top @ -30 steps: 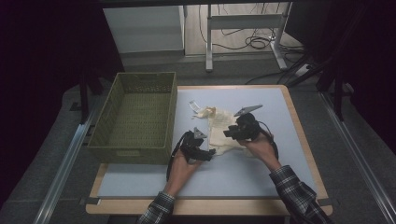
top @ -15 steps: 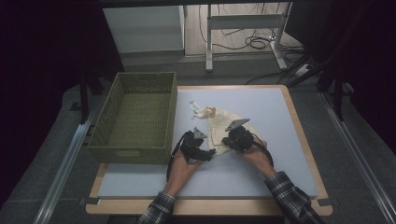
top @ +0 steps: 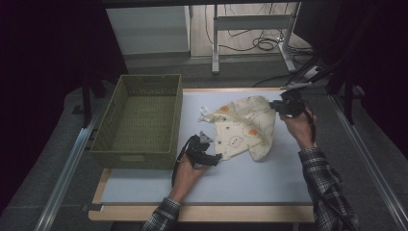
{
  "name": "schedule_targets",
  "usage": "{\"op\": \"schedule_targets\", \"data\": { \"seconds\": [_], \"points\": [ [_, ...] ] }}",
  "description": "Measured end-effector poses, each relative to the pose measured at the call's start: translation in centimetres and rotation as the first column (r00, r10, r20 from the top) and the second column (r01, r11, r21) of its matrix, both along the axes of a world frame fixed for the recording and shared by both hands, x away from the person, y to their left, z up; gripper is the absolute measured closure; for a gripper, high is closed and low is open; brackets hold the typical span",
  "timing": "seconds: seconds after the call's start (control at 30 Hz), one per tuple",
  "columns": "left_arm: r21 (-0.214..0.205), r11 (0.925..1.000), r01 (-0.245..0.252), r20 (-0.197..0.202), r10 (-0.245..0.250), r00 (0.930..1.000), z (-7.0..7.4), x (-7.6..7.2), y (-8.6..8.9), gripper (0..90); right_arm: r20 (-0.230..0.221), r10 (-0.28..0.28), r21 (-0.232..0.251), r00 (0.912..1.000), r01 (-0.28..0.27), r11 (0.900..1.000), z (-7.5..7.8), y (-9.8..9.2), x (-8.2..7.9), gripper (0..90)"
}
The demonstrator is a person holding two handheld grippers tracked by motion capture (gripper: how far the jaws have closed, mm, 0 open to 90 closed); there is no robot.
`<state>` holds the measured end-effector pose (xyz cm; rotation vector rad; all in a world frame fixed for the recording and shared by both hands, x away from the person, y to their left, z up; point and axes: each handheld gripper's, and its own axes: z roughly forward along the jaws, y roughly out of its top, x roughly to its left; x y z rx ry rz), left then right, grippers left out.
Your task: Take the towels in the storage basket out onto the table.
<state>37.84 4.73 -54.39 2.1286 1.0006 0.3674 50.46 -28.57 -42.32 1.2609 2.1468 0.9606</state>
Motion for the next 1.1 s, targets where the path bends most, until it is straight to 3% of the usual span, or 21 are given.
{"op": "schedule_targets", "data": {
  "seconds": [0.07,0.13,0.3,0.4,0.53,0.77,0.87,1.0,1.1],
  "points": [
    [0.0,1.0,0.0,0.0,0.0,1.0,0.0,0.0,0.0,19.0,-0.017,-0.03,0.041,0.9994,0.031,0.9987,-0.1,-1.6,0.0,73.4],
    [0.0,1.0,0.0,0.0,0.0,1.0,0.0,0.0,0.0,19.0,-0.021,-0.019,0.07,0.9996,0.02,0.9974,-0.3,-2.5,-0.8,72.4],
    [0.0,1.0,0.0,0.0,0.0,1.0,0.0,0.0,0.0,19.0,-0.045,0.059,0.091,0.9973,-0.055,0.9943,-1.5,-2.6,-3.6,70.6],
    [0.0,1.0,-0.001,0.0,0.001,1.0,0.0,0.0,0.0,19.0,-0.057,0.121,0.1,0.991,-0.115,0.9883,-2.3,-1.8,-5.6,70.2],
    [0.001,1.0,0.001,0.001,-0.001,1.0,0.0,0.0,0.0,19.0,-0.086,0.195,0.114,0.9771,-0.185,0.9761,-3.3,-0.5,-8.3,70.4],
    [0.002,1.0,0.002,-0.001,-0.002,1.0,0.1,0.0,0.0,19.0,-0.135,0.32,0.144,0.9377,-0.301,0.9427,-5.9,2.1,-12.4,69.8],
    [-0.005,0.9998,0.018,-0.003,-0.018,0.9998,0.2,-0.1,0.1,22.0,-0.153,0.344,0.125,0.9265,-0.327,0.9367,-7.2,2.9,-13.1,67.8],
    [-0.01,0.9967,0.08,0.036,-0.08,0.9962,0.9,-1.2,-0.4,38.6,-0.153,0.347,0.084,0.9255,-0.337,0.9376,-8.6,3.4,-13.6,64.2],
    [0.054,0.992,0.114,0.038,-0.116,0.9925,0.8,-1.8,-1.4,46.2,-0.16,0.341,0.031,0.9262,-0.341,0.9396,-9.6,3.8,-13.7,62.8]
  ]
}}
